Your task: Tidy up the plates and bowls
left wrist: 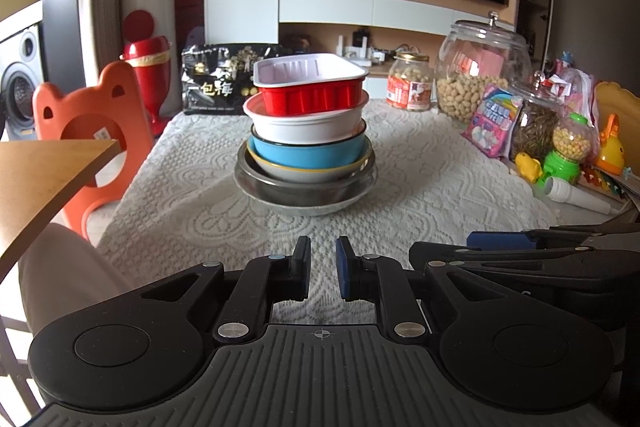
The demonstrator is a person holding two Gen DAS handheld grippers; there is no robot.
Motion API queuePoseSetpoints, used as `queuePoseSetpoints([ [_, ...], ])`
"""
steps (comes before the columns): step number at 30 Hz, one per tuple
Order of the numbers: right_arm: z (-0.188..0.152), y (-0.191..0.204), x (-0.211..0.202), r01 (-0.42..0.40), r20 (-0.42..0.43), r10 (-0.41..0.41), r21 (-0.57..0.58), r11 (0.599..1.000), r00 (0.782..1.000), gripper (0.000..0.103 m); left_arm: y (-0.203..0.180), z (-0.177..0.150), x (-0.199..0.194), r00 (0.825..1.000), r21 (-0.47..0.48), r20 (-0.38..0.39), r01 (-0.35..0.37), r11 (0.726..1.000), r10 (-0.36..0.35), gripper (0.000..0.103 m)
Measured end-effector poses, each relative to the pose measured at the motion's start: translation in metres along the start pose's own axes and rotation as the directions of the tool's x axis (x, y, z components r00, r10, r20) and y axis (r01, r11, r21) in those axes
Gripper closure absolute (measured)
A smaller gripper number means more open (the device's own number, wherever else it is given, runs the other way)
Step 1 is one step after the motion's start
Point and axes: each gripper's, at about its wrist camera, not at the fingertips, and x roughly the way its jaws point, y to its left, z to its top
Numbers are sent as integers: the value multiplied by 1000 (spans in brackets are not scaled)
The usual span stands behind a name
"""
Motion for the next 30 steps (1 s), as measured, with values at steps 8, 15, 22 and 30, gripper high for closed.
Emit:
queuePoseSetpoints([
  [8,0,0,0,-1,0,1,-1,1000,1000,49,0,0,0,1000,-3,-2,3,1000,-3,87],
  [15,0,2,-2,-4,1,4,-6,1000,1000,49,0,0,-1,1000,-3,-2,3,1000,-3,87],
  [22,1,1,-2,-6,2,6,-7,1000,1000,49,0,0,-1,1000,-3,-2,4,1000,-4,87],
  [30,1,1,-3,-5,10,5,-2,1000,1000,49,0,0,-1,1000,-5,-3,3,1000,-3,87],
])
